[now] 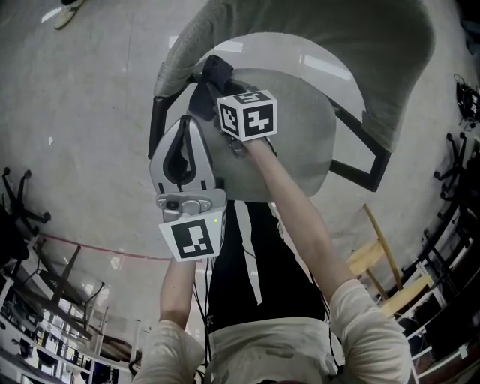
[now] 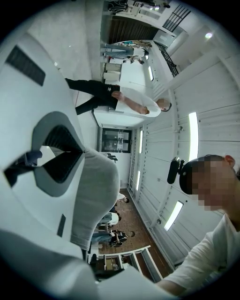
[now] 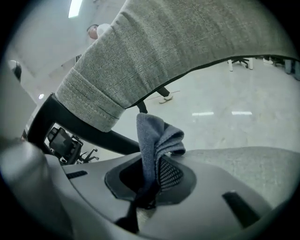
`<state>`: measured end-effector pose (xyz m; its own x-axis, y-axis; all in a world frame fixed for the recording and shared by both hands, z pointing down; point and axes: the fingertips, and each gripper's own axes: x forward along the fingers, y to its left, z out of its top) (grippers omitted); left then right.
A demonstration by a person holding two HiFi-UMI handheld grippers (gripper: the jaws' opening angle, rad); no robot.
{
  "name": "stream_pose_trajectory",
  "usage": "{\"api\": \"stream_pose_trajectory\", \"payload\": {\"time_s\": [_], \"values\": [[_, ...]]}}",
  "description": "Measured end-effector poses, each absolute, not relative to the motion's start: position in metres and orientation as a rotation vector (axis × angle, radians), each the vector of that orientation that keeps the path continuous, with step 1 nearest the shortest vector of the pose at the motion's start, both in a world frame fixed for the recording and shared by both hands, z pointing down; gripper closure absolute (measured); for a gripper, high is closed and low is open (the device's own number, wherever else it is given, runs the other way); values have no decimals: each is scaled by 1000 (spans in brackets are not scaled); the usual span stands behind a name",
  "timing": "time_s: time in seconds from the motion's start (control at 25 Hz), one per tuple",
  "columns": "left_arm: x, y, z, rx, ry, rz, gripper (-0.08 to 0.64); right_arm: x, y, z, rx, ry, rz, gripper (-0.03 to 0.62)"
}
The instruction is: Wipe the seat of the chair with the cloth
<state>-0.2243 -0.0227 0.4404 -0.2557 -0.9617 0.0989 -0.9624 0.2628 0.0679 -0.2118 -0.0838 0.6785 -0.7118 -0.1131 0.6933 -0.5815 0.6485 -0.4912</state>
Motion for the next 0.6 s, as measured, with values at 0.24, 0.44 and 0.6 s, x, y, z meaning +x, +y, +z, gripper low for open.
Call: {"api": "stream_pose_trajectory", "payload": {"time_s": [0.24,0.44,0.6], "values": [[-213,-29,440,1872,-2383,31,545,-179,-96,681,590,-2201,949,543],[-199,-33,447,1887,-2357,50,545,-142,-107,681,625,-2172,889,543],[-185,-39,449,1917,-2335,49,545,-107,-119,684,682,-2150,880,543]]}}
